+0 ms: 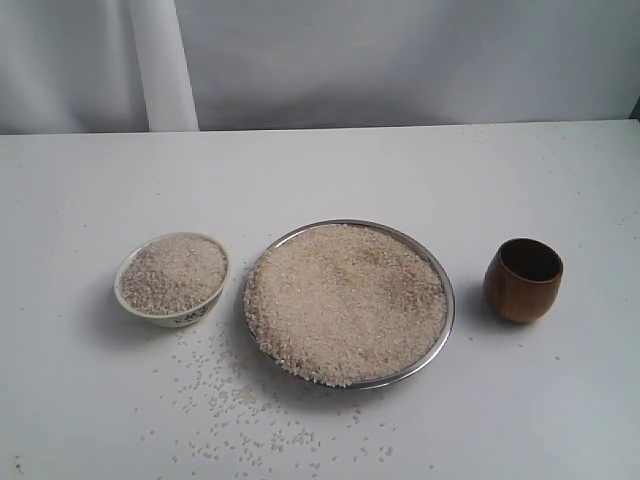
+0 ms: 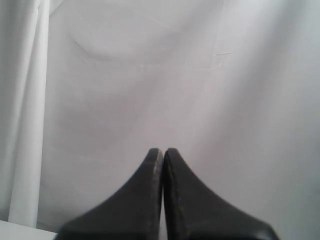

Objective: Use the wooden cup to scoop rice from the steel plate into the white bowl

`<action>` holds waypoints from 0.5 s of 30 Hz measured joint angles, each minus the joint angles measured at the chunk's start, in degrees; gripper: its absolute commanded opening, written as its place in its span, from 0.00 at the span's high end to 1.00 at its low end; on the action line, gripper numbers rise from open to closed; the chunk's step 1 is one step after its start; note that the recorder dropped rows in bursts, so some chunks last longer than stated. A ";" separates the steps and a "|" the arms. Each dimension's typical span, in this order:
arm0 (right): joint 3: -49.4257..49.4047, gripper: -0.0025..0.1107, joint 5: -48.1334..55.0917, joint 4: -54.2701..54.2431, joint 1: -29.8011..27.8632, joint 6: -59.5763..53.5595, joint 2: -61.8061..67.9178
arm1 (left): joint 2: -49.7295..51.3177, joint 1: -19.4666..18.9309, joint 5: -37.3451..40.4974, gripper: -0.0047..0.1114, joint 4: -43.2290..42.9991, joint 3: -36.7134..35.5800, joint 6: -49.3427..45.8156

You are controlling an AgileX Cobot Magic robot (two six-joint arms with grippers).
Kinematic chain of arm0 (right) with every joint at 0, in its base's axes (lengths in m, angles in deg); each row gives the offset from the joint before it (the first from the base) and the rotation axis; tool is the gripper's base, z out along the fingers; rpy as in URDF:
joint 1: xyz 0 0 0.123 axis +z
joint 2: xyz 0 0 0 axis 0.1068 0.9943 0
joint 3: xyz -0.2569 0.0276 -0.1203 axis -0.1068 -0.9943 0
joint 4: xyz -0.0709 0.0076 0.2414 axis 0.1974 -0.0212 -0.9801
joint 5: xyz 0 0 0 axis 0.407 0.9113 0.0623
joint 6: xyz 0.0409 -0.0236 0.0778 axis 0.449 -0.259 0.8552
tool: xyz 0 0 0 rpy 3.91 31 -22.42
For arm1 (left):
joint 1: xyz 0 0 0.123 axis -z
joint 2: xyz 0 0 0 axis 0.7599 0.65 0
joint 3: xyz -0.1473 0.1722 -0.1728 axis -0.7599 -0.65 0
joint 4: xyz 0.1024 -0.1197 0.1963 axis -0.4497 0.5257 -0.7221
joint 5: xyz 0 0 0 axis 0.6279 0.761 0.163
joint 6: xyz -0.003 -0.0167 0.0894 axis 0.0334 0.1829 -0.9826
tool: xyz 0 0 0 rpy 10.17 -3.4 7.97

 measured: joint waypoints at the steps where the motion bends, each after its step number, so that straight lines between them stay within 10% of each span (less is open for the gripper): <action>1: 0.00 0.98 0.00 0.00 0.00 0.00 0.00 | 0.00 0.00 0.00 0.96 0.00 0.00 0.00; 15: 0.00 0.98 20.50 0.00 -7.88 0.58 -16.28 | 0.00 0.00 0.00 0.96 0.00 0.00 0.00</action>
